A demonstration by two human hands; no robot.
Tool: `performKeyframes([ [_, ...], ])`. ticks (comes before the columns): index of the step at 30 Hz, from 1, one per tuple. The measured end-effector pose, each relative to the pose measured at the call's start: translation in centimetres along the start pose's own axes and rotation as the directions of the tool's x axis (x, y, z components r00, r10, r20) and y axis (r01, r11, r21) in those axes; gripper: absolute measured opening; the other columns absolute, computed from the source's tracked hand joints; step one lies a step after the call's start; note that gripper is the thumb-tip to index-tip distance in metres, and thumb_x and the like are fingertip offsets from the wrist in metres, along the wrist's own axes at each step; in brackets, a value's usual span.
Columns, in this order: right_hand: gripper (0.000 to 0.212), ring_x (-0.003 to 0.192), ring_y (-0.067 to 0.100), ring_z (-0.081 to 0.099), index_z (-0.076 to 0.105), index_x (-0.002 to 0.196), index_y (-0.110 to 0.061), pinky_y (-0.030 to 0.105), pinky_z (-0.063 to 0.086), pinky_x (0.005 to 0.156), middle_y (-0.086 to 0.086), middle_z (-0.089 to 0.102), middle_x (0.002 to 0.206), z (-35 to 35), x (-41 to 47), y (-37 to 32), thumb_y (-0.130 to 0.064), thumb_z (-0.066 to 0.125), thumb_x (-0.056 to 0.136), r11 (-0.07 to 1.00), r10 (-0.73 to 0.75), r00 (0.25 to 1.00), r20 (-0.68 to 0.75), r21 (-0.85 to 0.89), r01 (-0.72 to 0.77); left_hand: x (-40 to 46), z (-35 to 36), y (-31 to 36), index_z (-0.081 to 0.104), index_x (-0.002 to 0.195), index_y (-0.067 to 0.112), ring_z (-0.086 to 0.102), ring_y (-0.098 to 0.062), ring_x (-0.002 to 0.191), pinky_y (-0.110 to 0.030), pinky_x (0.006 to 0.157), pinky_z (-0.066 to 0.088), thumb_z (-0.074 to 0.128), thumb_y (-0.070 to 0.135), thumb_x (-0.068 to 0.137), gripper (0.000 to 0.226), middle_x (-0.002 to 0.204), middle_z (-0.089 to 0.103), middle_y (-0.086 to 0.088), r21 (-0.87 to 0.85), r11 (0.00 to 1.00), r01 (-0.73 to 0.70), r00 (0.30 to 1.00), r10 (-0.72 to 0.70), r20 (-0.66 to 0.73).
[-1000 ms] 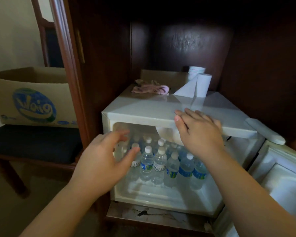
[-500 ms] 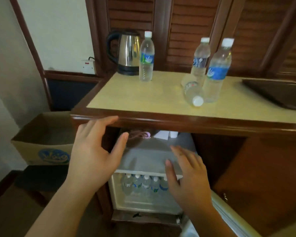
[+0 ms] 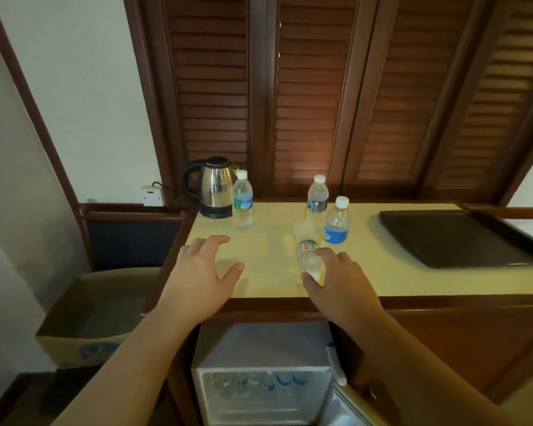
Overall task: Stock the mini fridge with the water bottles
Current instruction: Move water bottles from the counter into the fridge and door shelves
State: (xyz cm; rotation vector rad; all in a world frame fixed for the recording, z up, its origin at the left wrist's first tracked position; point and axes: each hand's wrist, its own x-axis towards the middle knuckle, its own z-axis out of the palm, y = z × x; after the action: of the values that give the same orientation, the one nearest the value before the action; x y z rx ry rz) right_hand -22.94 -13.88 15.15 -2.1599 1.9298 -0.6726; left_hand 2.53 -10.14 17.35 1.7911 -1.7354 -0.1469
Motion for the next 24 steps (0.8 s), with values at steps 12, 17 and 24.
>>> performKeyframes([
  [12,0.058,0.109,0.03,0.065,0.04,0.142,-0.017,0.042,0.057,0.091,0.012,0.062,0.123,5.5,5.3,0.1,-0.045,0.064,0.097,0.931,0.363,0.921,0.139,-0.01,-0.366,15.8,1.8,-1.8,0.03,0.157,0.031,0.039,-0.03,0.142,-0.05,0.11,0.045,0.062,0.049,0.094,0.073,0.156,0.043,-0.005,0.162,0.983,-0.085,0.986,0.06,0.158],
  [17,0.053,0.103,0.029,0.068,0.038,0.136,-0.018,0.041,0.059,0.084,0.009,0.064,0.114,7.7,6.7,-0.4,-0.043,0.065,0.097,0.914,0.405,0.912,0.07,-0.057,-0.402,23.0,3.4,-2.6,0.026,0.159,0.032,0.041,-0.036,0.14,-0.052,0.105,0.048,0.061,0.047,0.095,0.075,0.156,0.043,-0.009,0.238,0.956,-0.173,0.969,0.122,0.214],
  [24,0.056,0.088,0.027,0.071,0.03,0.134,-0.019,0.039,0.06,0.072,0.003,0.07,0.102,9.9,7.3,1.0,-0.042,0.063,0.096,0.913,0.375,0.926,-0.035,-0.159,-0.375,29.3,7.8,-3.0,0.007,0.164,0.034,0.024,-0.046,0.151,-0.059,0.112,0.041,0.056,0.039,0.101,0.08,0.17,0.016,-0.011,0.332,0.935,-0.126,0.965,0.038,0.259],
])
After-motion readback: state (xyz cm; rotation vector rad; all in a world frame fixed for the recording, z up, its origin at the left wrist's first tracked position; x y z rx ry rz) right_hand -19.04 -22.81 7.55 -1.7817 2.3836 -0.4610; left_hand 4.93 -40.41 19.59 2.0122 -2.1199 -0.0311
